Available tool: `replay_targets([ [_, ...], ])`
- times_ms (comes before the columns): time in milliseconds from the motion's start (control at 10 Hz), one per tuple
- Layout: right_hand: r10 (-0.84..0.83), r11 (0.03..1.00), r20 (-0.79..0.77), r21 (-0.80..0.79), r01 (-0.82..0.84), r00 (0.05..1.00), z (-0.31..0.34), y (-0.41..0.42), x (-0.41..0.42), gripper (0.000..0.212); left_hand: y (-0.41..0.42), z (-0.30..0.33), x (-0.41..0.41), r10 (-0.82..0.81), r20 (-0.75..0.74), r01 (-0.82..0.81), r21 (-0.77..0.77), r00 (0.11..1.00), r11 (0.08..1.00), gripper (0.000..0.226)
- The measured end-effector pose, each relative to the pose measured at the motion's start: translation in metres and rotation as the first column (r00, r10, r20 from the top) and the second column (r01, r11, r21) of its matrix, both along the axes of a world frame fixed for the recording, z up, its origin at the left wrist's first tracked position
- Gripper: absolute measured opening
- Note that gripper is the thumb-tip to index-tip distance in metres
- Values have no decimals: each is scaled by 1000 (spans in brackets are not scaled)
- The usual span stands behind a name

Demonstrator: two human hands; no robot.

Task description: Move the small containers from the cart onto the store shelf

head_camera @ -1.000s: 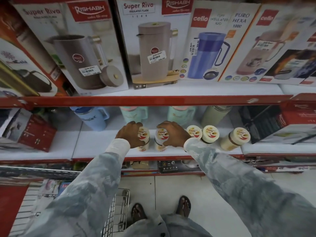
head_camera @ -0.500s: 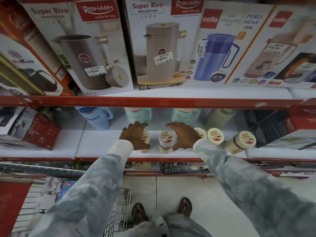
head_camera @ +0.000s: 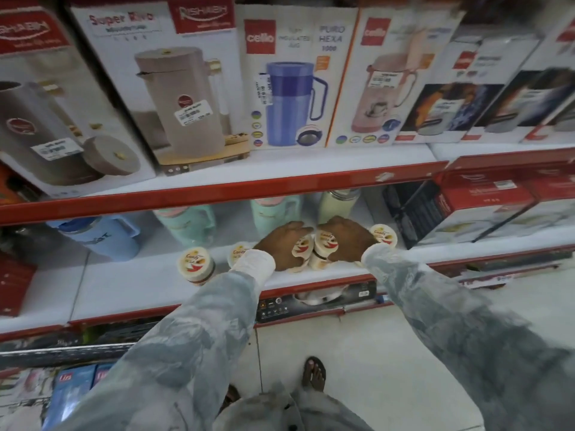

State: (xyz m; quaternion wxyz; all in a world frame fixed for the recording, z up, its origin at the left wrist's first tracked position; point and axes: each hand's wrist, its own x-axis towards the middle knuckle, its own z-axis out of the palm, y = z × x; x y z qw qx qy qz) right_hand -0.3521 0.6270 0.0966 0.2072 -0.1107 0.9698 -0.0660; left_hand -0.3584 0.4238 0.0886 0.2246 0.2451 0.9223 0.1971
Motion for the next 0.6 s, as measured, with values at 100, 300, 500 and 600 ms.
replay_targets([
  [100,-6,997,-23,-76,5,1000,-9,8,1,76,12,-16,0,15,-23,-17,-59,1000,998,69],
  [300,7,996,-44,-89,-11,999,-14,26,1,74,1,-20,0,107,-35,-110,-74,994,991,70],
  [500,11,991,-28,-132,-15,1000,-15,33,3,78,3,-17,7,112,-43,-116,-107,993,987,70],
  [600,-19,987,-55,-162,10,998,-10,31,7,85,10,-12,12,107,-79,-119,-167,991,979,71],
])
